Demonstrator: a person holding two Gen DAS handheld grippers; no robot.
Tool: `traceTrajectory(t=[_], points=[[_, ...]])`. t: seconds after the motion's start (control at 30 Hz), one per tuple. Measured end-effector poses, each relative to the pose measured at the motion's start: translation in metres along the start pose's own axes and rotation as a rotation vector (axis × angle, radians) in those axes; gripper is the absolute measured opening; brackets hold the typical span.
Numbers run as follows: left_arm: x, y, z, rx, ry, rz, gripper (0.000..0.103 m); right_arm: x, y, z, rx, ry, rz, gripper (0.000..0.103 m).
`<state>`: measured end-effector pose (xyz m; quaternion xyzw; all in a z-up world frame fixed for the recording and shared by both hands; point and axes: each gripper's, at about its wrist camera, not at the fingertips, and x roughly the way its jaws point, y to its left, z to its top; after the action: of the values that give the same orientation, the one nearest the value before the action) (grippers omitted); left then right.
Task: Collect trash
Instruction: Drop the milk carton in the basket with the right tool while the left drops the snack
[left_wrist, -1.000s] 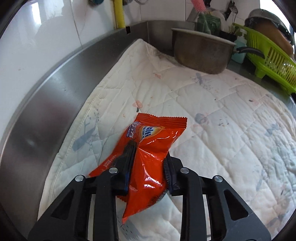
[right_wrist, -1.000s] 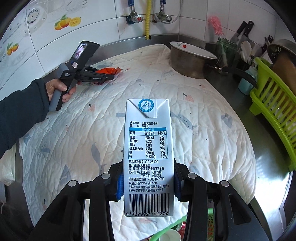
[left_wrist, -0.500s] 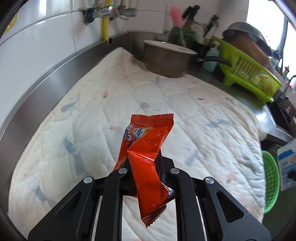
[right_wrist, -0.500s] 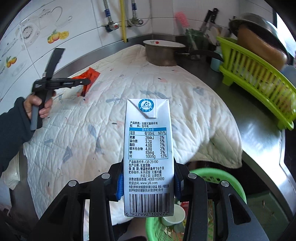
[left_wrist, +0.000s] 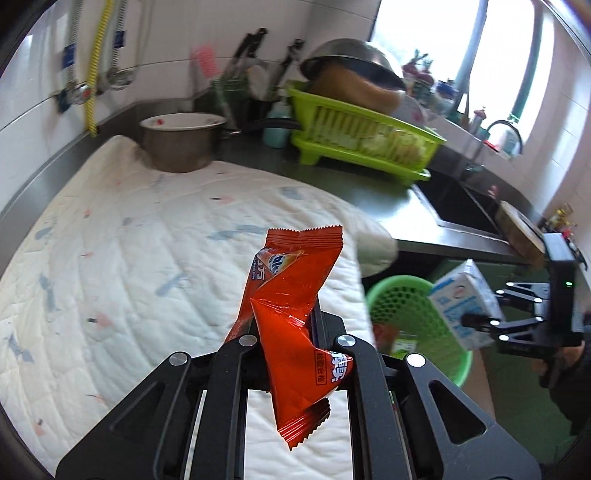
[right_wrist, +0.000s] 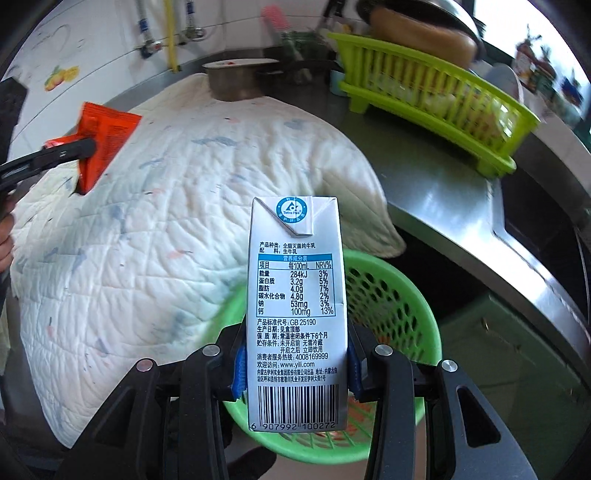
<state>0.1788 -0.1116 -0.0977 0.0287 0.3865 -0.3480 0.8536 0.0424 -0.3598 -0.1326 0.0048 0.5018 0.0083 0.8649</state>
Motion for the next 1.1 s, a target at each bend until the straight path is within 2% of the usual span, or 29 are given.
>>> traceTrajectory(t=[0.1,0.3,0.43,0.5,0.83,1.03,1.1], points=[[0.006,-0.032,-0.004,0.023,0.015,-0.054,0.01,0.008,-0.017,-0.014,0.036,0.038,-0.048,0.039],[0.03,-0.088,-0.009,0.069,0.062,-0.152,0.01,0.019,-0.046,-0.042,0.151,0.09,-0.055,0.041],[0.048,-0.118,-0.012,0.099,0.094,-0.184,0.01,0.016,-0.055,-0.052,0.196,0.083,-0.058,0.048],[0.058,-0.129,-0.012,0.102,0.111,-0.203,0.01,0.011,-0.056,-0.053,0.209,0.071,-0.054,0.055],[0.088,-0.164,-0.016,0.108,0.182,-0.232,0.014,-0.019,-0.059,-0.065,0.273,0.01,-0.049,0.066],[0.095,-0.181,-0.016,0.124,0.197,-0.243,0.027,-0.032,-0.053,-0.071,0.286,-0.018,-0.04,0.067],[0.096,-0.184,-0.015,0.122,0.195,-0.246,0.044,-0.036,-0.051,-0.072,0.284,-0.023,-0.039,0.068]])
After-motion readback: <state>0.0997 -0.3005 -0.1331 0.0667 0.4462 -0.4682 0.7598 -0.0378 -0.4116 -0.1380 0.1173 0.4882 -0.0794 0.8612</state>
